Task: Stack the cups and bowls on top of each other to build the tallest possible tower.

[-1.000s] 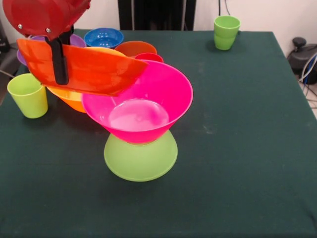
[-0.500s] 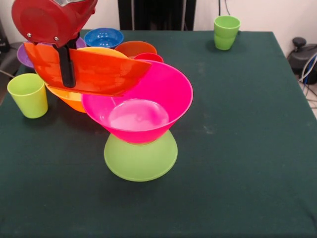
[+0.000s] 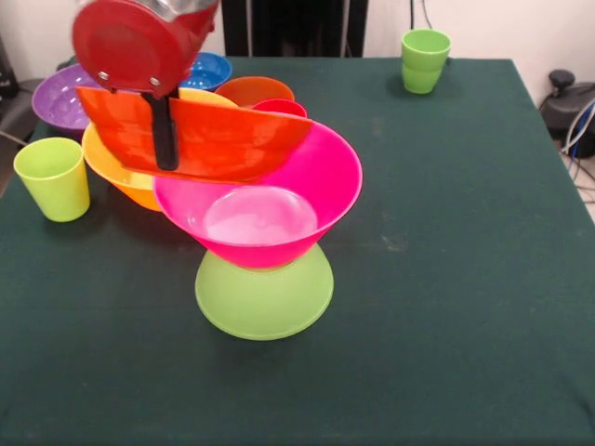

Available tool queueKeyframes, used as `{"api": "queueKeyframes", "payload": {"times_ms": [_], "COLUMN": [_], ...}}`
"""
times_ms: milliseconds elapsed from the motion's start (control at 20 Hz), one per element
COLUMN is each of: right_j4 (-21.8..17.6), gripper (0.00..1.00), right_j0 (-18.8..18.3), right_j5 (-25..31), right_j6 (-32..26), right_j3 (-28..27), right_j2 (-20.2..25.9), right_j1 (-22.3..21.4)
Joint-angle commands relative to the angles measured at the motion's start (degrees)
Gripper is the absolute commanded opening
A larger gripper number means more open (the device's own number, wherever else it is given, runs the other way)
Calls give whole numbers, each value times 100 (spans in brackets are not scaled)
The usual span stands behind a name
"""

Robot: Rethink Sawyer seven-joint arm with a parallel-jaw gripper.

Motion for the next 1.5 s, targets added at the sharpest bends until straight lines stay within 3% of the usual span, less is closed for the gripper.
{"api": "queueKeyframes", "payload": {"times_ms": [50,600,1500], "right_j4": [-27,60,205], "gripper": [0,0,0], "right_j0": [218,273,232], "right_j5": [-142,-218,106], "right_j6": [373,287,148], "right_j3": [277,340,161], "right_j2": [298,289,379], "right_j1": [295,425,584]}}
